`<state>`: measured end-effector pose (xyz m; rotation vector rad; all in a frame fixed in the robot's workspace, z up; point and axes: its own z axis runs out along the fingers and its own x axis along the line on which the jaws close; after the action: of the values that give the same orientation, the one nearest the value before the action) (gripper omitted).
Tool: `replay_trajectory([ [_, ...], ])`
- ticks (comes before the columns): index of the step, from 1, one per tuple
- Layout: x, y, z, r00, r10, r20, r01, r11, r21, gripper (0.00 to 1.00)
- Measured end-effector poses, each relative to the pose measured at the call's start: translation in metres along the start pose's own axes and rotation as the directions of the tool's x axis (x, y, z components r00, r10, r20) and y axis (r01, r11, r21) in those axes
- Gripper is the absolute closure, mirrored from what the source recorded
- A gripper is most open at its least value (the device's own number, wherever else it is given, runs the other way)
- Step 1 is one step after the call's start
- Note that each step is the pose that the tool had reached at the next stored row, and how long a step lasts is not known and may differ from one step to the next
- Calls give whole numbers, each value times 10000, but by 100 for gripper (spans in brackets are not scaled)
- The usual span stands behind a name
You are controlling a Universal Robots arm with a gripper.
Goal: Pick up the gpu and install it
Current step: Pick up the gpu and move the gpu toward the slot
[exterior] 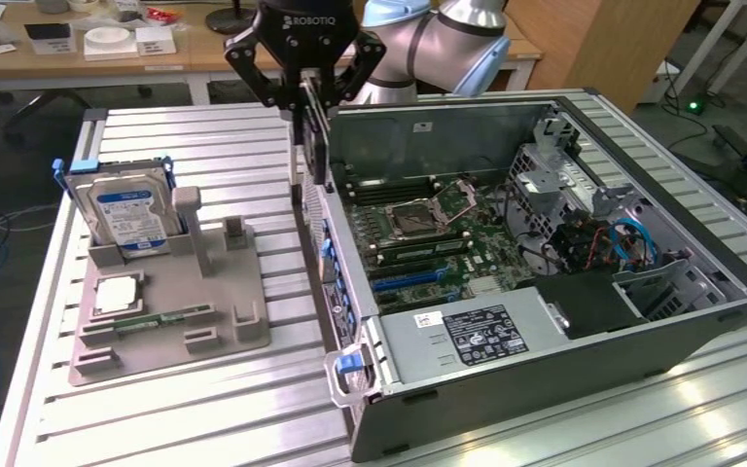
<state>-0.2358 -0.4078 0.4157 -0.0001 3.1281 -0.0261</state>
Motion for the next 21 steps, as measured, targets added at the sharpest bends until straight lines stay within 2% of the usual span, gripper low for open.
replay_trajectory([
  [21,-375,0,7,10000,-1,1,1,10000,-1,72],
])
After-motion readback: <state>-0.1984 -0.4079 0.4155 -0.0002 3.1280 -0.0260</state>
